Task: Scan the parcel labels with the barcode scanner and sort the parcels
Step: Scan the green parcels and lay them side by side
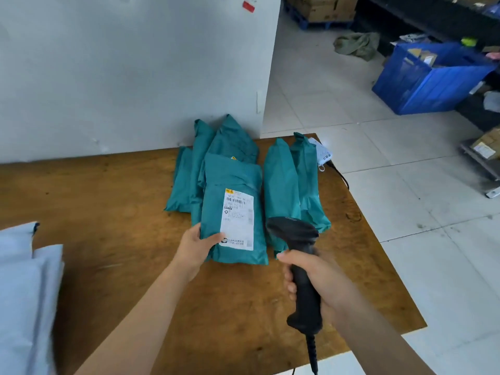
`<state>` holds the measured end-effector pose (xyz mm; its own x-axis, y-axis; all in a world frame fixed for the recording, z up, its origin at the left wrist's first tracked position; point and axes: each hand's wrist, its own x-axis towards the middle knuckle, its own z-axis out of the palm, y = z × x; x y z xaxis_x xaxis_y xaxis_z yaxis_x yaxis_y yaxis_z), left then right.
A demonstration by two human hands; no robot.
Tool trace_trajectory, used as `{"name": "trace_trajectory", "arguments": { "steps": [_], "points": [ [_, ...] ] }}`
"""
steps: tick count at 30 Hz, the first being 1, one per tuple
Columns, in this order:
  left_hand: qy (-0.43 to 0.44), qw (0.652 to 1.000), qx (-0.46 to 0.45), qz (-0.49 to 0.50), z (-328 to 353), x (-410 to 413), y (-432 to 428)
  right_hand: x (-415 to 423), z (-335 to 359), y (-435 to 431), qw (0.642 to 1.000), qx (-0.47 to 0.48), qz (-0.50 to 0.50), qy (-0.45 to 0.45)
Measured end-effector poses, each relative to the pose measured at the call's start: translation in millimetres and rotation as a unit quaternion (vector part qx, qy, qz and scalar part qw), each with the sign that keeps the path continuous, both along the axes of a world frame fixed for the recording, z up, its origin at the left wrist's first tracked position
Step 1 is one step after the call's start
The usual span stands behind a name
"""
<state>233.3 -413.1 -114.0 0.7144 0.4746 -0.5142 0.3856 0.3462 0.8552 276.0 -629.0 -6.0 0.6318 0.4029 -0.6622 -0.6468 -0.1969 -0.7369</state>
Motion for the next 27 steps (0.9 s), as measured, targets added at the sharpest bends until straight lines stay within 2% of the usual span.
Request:
{"name": "trace_trajectory", "arguments": {
  "steps": [6,11,14,21,27],
  "points": [
    [0.046,0.999,0.009,0.008,-29,-140,-26,-47,-22,26,0.999,0.007,0.038,0.031],
    [0.097,0.994,0.013,0.042,-60,-204,-37,-102,-44,48,0.995,-0.020,0.072,0.072],
    [0.132,0.989,0.045,0.039,-72,-217,-31,-127,-49,59,0.992,-0.038,0.090,0.079],
    [0.165,0.979,0.084,-0.085,-69,-214,-16,-154,-56,66,0.993,-0.058,0.062,0.084],
    [0.200,0.969,0.110,-0.093,-62,-209,-19,-153,-60,65,0.992,-0.069,0.060,0.085]
  ]
}}
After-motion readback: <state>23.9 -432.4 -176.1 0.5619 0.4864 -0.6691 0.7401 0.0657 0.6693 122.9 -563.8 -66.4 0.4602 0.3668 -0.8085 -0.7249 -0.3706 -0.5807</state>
